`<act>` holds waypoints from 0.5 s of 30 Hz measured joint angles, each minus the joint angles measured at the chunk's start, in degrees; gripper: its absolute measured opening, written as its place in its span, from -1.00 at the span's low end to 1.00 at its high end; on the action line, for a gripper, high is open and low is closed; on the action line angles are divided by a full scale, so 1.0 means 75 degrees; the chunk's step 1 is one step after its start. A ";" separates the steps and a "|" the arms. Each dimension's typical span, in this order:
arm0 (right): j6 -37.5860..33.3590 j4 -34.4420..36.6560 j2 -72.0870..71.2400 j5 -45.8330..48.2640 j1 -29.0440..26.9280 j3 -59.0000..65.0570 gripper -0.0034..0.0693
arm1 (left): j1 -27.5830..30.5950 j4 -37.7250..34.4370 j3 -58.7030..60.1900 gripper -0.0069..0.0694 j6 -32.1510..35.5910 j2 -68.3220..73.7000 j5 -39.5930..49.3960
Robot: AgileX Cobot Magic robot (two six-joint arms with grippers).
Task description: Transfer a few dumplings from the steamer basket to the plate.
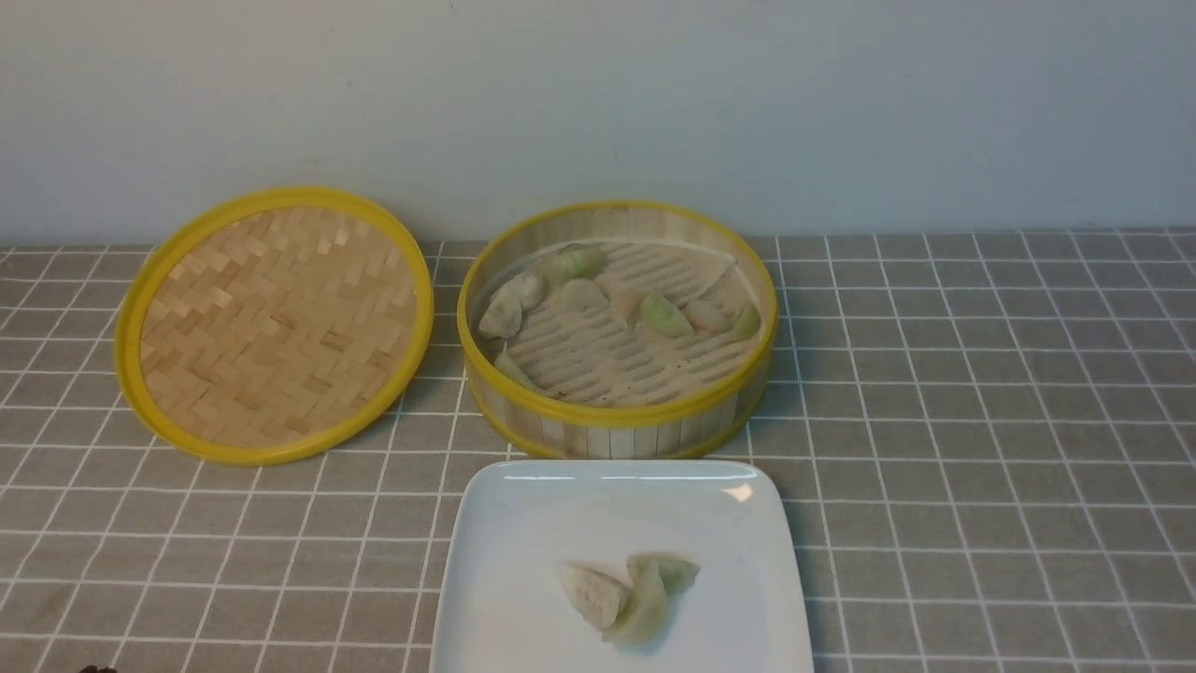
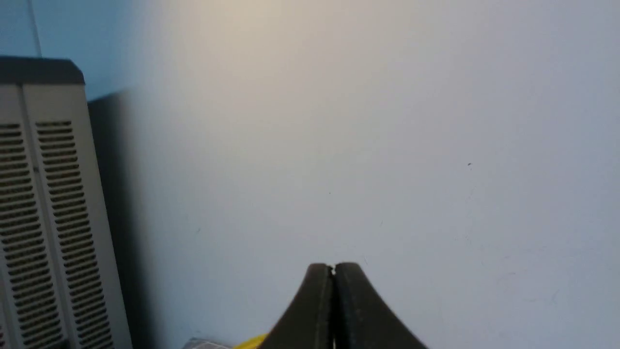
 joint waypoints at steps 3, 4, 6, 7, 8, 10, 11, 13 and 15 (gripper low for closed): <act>0.0878 0.0002 -0.0405 -0.0092 0.0000 0.0451 -0.95 | 0.0000 0.0000 0.0000 -0.83 0.0000 0.0000 0.0000; 0.1112 0.0057 -0.0463 -0.0129 0.0000 0.0553 -0.95 | 0.0000 0.0000 0.0000 -0.83 0.0000 0.0000 0.0000; 0.1455 0.0154 -0.0486 -0.0150 0.0000 0.0679 -0.95 | 0.0000 0.0000 0.0000 -0.83 0.0000 0.0000 0.0000; 0.1590 0.0181 -0.0486 -0.0158 0.0000 0.0743 -0.95 | 0.0000 0.0000 0.0000 -0.83 0.0000 0.0000 0.0000; 0.1624 0.0188 -0.0486 -0.0158 0.0000 0.0770 -0.95 | 0.0000 0.0000 0.0000 -0.83 0.0000 0.0000 0.0000; 0.1673 0.0205 -0.0486 -0.0158 0.0000 0.0799 -0.95 | 0.0000 0.0000 0.0000 -0.83 0.0000 0.0000 0.0000; 0.1679 0.0205 -0.0486 -0.0158 0.0000 0.0802 -0.95 | 0.0000 0.0000 0.0000 -0.83 0.0000 0.0000 0.0000; 0.1709 0.0140 -0.0486 -0.0234 0.0000 0.0802 -0.95 | 0.0000 0.0000 0.0000 -0.83 0.0000 0.0000 0.0000; 0.1715 -0.0024 -0.0486 -0.0305 0.0000 0.0802 -0.95 | 0.0000 0.0000 0.0000 -0.83 0.0000 0.0000 0.0000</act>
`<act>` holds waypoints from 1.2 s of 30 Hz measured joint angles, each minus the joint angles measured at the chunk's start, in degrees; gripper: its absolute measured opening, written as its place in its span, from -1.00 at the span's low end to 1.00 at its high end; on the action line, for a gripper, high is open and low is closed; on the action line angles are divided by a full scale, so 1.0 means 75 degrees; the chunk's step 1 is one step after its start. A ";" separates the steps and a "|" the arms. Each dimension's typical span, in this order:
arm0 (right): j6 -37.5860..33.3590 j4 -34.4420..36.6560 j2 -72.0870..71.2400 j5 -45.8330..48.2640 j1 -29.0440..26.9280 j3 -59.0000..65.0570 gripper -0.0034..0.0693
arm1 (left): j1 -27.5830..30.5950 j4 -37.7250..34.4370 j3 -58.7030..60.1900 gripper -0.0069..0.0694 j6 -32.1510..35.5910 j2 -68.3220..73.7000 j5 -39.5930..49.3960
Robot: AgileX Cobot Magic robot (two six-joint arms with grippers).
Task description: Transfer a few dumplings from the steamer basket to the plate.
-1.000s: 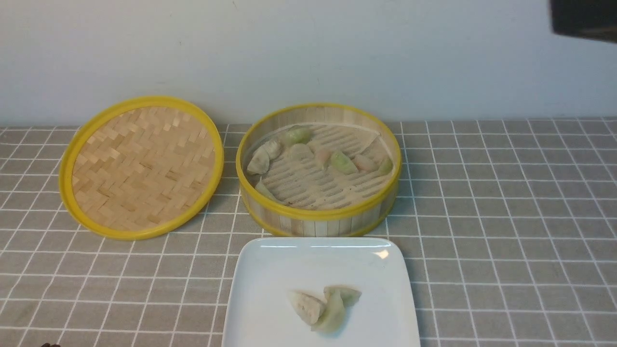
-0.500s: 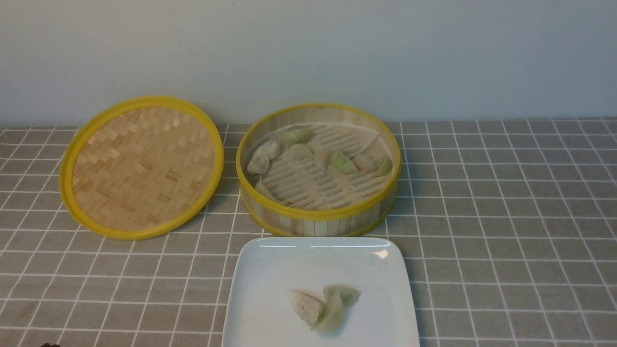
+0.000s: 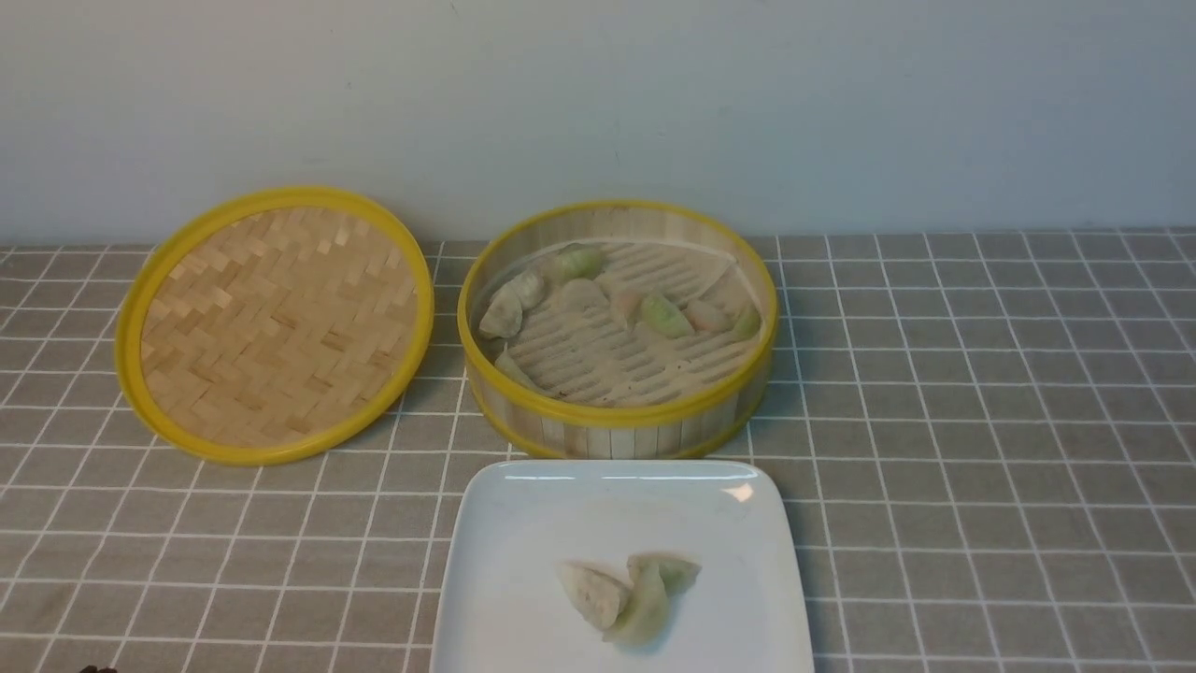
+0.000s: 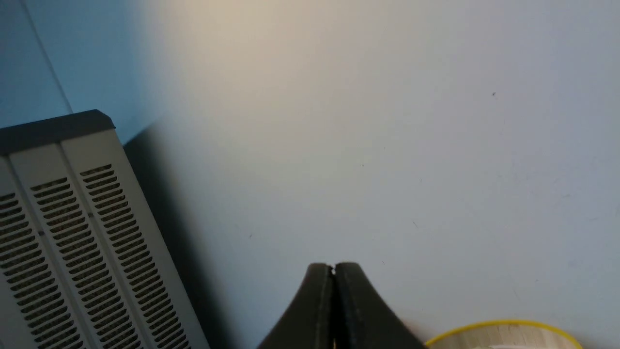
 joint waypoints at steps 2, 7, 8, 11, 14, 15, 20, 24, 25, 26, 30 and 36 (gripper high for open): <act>0.0000 -0.0194 0.0000 -0.0041 0.0000 0.0000 -0.95 | 0.0000 0.0000 0.0000 -0.83 0.0000 0.0000 0.0000; -0.1061 0.0495 0.0000 -0.0066 0.0000 0.0000 -0.95 | 0.0000 0.0000 0.0000 -0.83 0.0000 0.0000 0.0000; -0.1710 0.0942 0.0000 -0.0061 0.0000 0.0000 -0.95 | 0.0000 0.0000 0.0000 -0.83 0.0000 0.0000 0.0000; -0.2779 0.1696 0.0000 -0.0067 0.0000 0.0006 -0.95 | 0.0000 0.0000 0.0000 -0.83 0.0000 0.0000 0.0000; -0.4276 0.2742 0.0000 -0.0068 0.0000 0.0006 -0.95 | 0.0000 0.0000 0.0000 -0.83 0.0000 0.0000 0.0000; -0.4500 0.2835 0.0000 -0.0026 0.0000 0.0006 -0.95 | 0.0000 0.0000 0.0000 -0.83 0.0000 0.0000 0.0000; -0.4961 0.2788 -0.0171 0.0221 -0.0109 0.0303 -0.95 | 0.0000 0.0000 0.0000 -0.83 0.0000 0.0000 0.0000; -0.5122 0.2468 -0.0266 0.0328 -0.1066 0.0851 -0.95 | 0.0000 0.0000 0.0000 -0.83 0.0000 0.0000 0.0000; -0.5144 0.2351 -0.0274 0.0363 -0.1490 0.1081 -0.95 | 0.0000 0.0000 0.0000 -0.83 0.0000 0.0000 0.0000; -0.5152 0.2119 -0.0282 0.0429 -0.2211 0.1446 -0.95 | 0.0000 0.0000 0.0000 -0.83 0.0000 0.0000 0.0000; -0.5152 0.1869 -0.0282 0.0521 -0.3725 0.2497 -0.95 | 0.0000 0.0000 0.0000 -0.83 0.0000 0.0000 0.0000; -0.5152 0.1843 -0.0437 0.0719 -0.4932 0.3739 -0.95 | 0.0000 0.0000 0.0000 -0.83 0.0000 0.0000 0.0000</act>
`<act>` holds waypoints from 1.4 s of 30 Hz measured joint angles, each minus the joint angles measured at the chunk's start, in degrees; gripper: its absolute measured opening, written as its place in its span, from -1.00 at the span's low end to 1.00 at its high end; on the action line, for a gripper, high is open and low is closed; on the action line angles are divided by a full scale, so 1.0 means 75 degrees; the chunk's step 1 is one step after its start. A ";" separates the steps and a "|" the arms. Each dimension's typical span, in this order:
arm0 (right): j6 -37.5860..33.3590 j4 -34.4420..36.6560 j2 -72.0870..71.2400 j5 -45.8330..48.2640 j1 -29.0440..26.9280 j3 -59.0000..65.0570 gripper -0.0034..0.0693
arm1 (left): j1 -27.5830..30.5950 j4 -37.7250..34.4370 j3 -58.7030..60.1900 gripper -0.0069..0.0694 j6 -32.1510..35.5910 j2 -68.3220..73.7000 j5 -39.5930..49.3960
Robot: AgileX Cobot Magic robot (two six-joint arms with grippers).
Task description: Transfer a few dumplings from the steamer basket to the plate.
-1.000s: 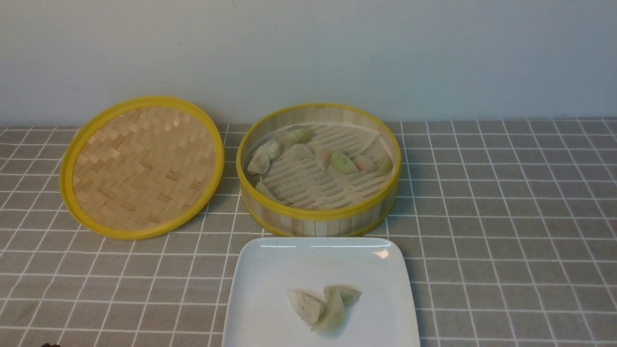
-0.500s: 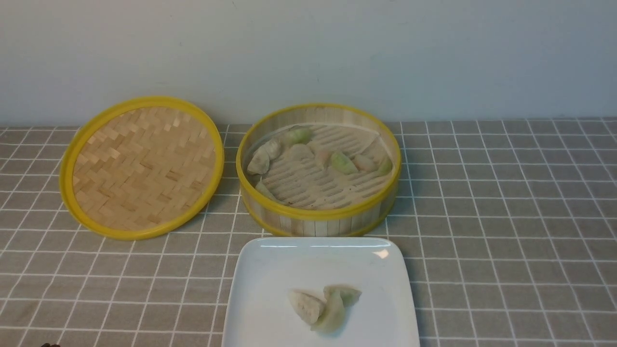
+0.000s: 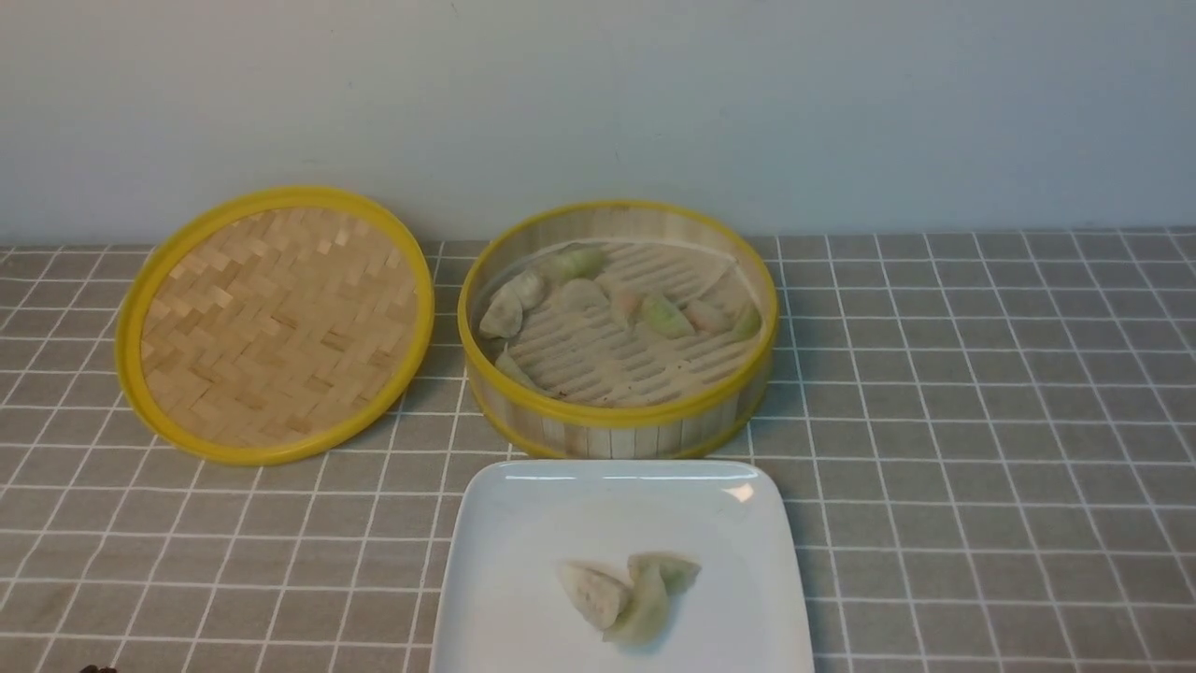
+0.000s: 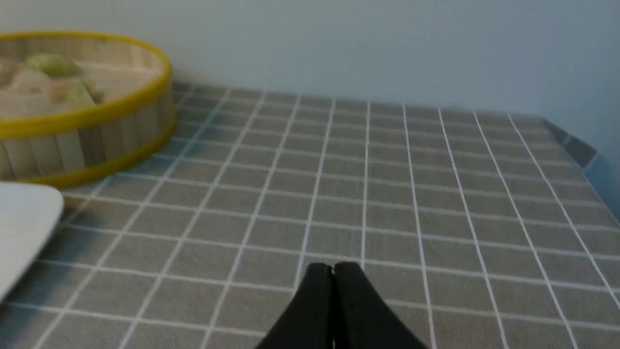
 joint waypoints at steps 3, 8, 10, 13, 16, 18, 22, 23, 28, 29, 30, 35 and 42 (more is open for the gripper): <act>0.0007 -0.0009 -0.0049 -0.0020 -0.0129 0.0006 -0.95 | 0.0000 0.0000 0.0000 -0.83 0.0000 0.0000 0.0005; 0.0007 -0.0016 -0.0058 -0.0028 -0.0151 0.0006 -0.95 | 0.0000 0.0000 0.0000 -0.83 0.0000 0.0000 0.0005; 0.0007 -0.0016 -0.0058 -0.0028 -0.0151 0.0006 -0.95 | 0.0000 0.0000 0.0000 -0.83 0.0000 0.0000 0.0005; 0.0007 -0.0016 -0.0058 -0.0028 -0.0151 0.0006 -0.95 | 0.0000 0.0000 0.0000 -0.83 0.0000 0.0000 0.0005; 0.0007 -0.0016 -0.0058 -0.0028 -0.0151 0.0006 -0.95 | 0.0000 0.0000 0.0000 -0.83 0.0000 0.0000 0.0005; 0.0007 -0.0016 -0.0058 -0.0028 -0.0151 0.0006 -0.95 | 0.0000 0.0000 0.0000 -0.83 0.0000 0.0000 0.0005; 0.0007 -0.0016 -0.0058 -0.0028 -0.0151 0.0006 -0.95 | 0.0000 0.0000 0.0000 -0.83 0.0000 0.0000 0.0005; 0.0007 -0.0016 -0.0058 -0.0028 -0.0151 0.0006 -0.95 | 0.0000 0.0000 0.0000 -0.83 0.0000 0.0000 0.0005; 0.0007 -0.0016 -0.0058 -0.0028 -0.0151 0.0006 -0.95 | 0.0000 0.0000 0.0000 -0.83 0.0000 0.0000 0.0005; 0.0007 -0.0016 -0.0058 -0.0028 -0.0151 0.0006 -0.95 | 0.0000 0.0000 0.0000 -0.83 0.0000 0.0000 0.0005; 0.0007 -0.0016 -0.0063 -0.0028 -0.0151 0.0006 -0.95 | 0.0000 0.0000 0.0000 -0.83 0.0000 0.0000 0.0005; 0.0007 -0.0016 -0.0063 -0.0028 -0.0151 0.0006 -0.95 | 0.0000 0.0000 0.0000 -0.83 0.0000 0.0000 0.0005; 0.0007 -0.0016 -0.0063 -0.0028 -0.0151 0.0006 -0.95 | 0.0000 0.0000 0.0000 -0.83 0.0000 0.0000 0.0005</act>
